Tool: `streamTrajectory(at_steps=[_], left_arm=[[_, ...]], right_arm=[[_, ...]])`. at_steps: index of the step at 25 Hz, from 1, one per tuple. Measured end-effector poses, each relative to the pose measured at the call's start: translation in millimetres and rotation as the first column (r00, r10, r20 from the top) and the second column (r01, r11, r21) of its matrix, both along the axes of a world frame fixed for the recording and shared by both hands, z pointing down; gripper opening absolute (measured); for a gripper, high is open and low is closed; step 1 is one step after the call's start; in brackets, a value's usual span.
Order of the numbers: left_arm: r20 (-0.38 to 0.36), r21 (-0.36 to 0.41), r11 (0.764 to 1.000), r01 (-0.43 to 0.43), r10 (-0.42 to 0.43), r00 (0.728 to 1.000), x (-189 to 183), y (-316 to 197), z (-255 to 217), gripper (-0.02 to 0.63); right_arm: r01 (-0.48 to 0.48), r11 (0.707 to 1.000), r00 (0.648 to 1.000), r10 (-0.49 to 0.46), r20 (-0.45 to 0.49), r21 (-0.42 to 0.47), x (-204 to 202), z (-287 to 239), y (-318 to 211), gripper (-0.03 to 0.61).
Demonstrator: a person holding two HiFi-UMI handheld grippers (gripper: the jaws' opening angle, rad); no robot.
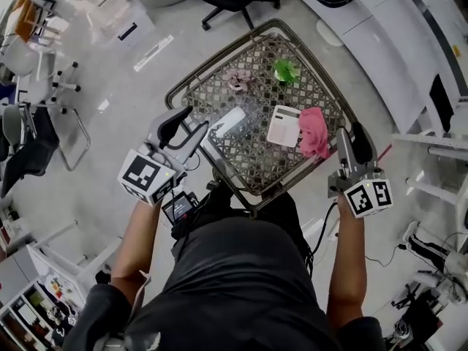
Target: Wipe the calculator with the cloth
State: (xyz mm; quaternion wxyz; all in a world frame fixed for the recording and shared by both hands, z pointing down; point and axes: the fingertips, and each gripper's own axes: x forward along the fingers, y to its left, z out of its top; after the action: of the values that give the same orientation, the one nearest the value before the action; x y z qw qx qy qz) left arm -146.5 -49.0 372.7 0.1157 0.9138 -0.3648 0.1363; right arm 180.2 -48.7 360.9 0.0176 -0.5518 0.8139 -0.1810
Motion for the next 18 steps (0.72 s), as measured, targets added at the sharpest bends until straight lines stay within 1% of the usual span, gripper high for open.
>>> streamTrajectory(at_steps=[2, 4, 5, 9, 11, 15, 18], left_arm=[[-0.003, 0.021, 1.0, -0.007, 0.007, 1.0, 0, 2, -3, 0.198], [-0.004, 0.036, 0.999, -0.015, 0.016, 1.0, 1, 4, -5, 0.198], [-0.006, 0.04, 0.999, -0.019, 0.019, 1.0, 2, 5, -6, 0.198], [-0.017, 0.054, 0.998, -0.031, 0.032, 0.999, 1, 6, -15, 0.198], [-0.021, 0.064, 0.997, -0.037, 0.039, 0.999, -1, 7, -21, 0.198], [-0.021, 0.088, 0.995, -0.042, 0.044, 0.999, -13, 13, -29, 0.198], [-0.021, 0.101, 0.994, -0.037, 0.039, 0.999, -12, 18, -33, 0.198]], right_arm=[[0.01, 0.998, 0.999, -0.007, -0.051, 0.057, -9, -36, 5, 0.201], [0.025, 0.994, 0.995, -0.014, -0.097, 0.106, -16, -64, 12, 0.172], [0.032, 0.991, 0.993, -0.018, -0.113, 0.126, -19, -76, 16, 0.161], [0.053, 0.981, 0.988, -0.025, -0.151, 0.185, -36, -117, 28, 0.156], [0.061, 0.976, 0.985, -0.024, -0.173, 0.211, -46, -134, 36, 0.144], [0.079, 0.963, 0.98, -0.027, -0.197, 0.258, -64, -158, 54, 0.144], [0.089, 0.957, 0.979, -0.033, -0.203, 0.275, -65, -167, 65, 0.144]])
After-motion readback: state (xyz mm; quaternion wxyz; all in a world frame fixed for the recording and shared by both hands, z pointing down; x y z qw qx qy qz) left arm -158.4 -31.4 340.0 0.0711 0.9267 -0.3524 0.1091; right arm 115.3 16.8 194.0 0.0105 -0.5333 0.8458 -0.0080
